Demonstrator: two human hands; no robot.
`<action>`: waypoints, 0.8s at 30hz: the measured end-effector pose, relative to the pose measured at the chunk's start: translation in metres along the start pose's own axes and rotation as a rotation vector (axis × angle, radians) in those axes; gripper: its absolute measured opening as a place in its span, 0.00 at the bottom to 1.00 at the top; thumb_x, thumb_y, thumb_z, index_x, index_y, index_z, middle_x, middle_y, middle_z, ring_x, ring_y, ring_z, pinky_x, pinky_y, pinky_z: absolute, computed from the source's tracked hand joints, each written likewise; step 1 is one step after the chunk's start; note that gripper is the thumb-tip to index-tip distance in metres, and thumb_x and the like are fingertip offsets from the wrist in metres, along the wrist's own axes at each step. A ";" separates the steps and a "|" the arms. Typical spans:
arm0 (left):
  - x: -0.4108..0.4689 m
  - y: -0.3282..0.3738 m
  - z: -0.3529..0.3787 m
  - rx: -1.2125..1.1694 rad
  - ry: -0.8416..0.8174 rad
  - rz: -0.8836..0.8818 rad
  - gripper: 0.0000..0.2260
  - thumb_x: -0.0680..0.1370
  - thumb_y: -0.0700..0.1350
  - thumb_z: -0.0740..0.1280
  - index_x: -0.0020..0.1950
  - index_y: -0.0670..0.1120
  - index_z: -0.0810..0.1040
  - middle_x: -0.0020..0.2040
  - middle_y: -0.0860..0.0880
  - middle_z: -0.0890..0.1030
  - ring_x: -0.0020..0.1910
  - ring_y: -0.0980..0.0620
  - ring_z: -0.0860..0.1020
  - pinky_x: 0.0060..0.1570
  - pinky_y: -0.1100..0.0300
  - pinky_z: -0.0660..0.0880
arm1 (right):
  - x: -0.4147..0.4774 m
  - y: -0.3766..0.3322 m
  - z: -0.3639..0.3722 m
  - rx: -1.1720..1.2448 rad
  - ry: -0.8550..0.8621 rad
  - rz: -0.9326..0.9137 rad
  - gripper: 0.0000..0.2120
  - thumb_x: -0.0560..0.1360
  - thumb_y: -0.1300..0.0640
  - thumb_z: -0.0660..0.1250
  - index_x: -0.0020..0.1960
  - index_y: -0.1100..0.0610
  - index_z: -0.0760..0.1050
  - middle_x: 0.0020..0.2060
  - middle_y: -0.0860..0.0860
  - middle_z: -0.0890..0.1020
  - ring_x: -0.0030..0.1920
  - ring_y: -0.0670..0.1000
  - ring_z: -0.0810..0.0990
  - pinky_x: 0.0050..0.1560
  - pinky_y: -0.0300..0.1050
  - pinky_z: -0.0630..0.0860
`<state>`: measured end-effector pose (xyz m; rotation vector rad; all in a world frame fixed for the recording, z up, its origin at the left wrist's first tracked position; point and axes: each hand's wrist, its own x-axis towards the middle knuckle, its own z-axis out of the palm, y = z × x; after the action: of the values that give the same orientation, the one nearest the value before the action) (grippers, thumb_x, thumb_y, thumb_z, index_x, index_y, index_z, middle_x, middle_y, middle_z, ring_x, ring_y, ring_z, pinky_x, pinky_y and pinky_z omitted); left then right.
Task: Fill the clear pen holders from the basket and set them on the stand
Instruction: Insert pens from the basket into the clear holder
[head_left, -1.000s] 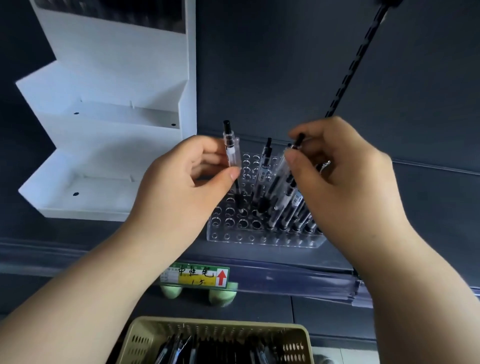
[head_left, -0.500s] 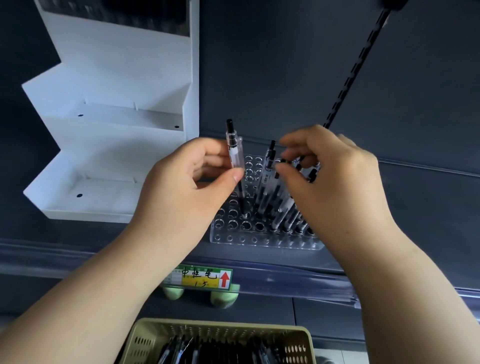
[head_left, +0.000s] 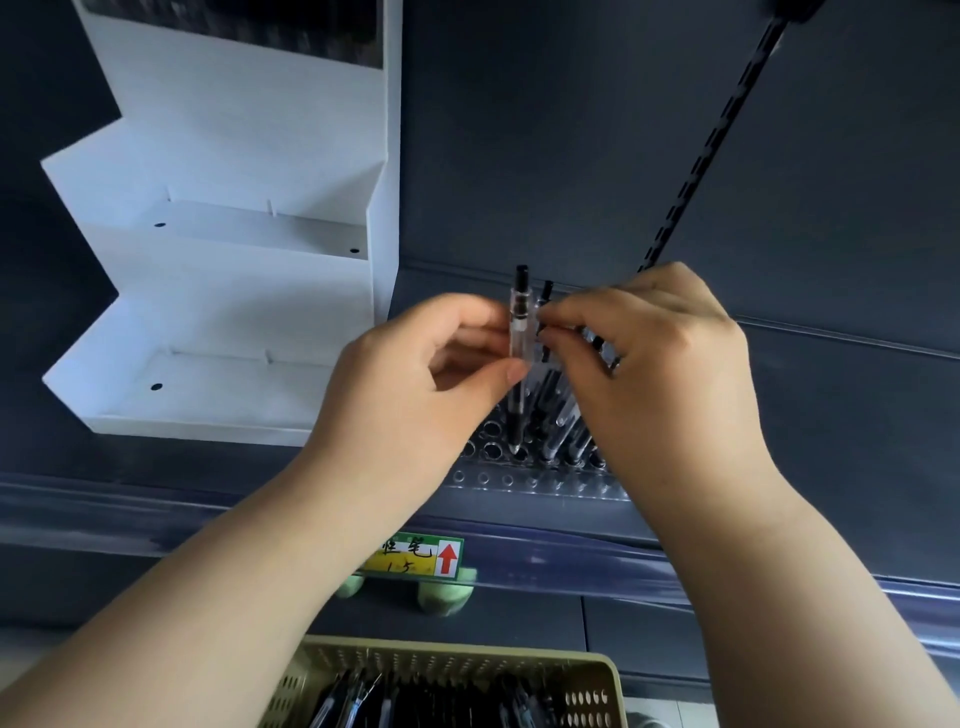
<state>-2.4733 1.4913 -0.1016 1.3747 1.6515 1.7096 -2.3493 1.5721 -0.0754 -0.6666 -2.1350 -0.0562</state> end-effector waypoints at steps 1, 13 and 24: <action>0.000 -0.001 0.002 -0.002 -0.002 -0.003 0.12 0.69 0.40 0.74 0.46 0.55 0.79 0.42 0.57 0.84 0.43 0.59 0.82 0.47 0.66 0.77 | 0.000 0.000 0.001 -0.003 0.009 0.001 0.04 0.68 0.62 0.71 0.43 0.58 0.83 0.34 0.51 0.83 0.40 0.57 0.78 0.41 0.47 0.75; 0.001 -0.013 0.014 0.145 -0.035 -0.034 0.14 0.68 0.41 0.75 0.39 0.60 0.77 0.38 0.58 0.83 0.38 0.62 0.81 0.44 0.69 0.77 | -0.001 0.003 -0.004 0.020 -0.002 0.045 0.09 0.70 0.62 0.69 0.50 0.57 0.82 0.35 0.50 0.83 0.42 0.56 0.79 0.43 0.55 0.76; 0.001 -0.022 0.018 0.417 -0.113 0.018 0.05 0.71 0.45 0.74 0.44 0.49 0.82 0.31 0.64 0.75 0.37 0.71 0.76 0.39 0.79 0.70 | -0.001 0.002 -0.010 0.061 -0.028 0.059 0.09 0.71 0.62 0.69 0.50 0.58 0.82 0.35 0.53 0.82 0.41 0.57 0.80 0.42 0.53 0.77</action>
<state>-2.4668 1.5065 -0.1248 1.6371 2.0098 1.3118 -2.3407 1.5711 -0.0707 -0.6970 -2.1337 0.0505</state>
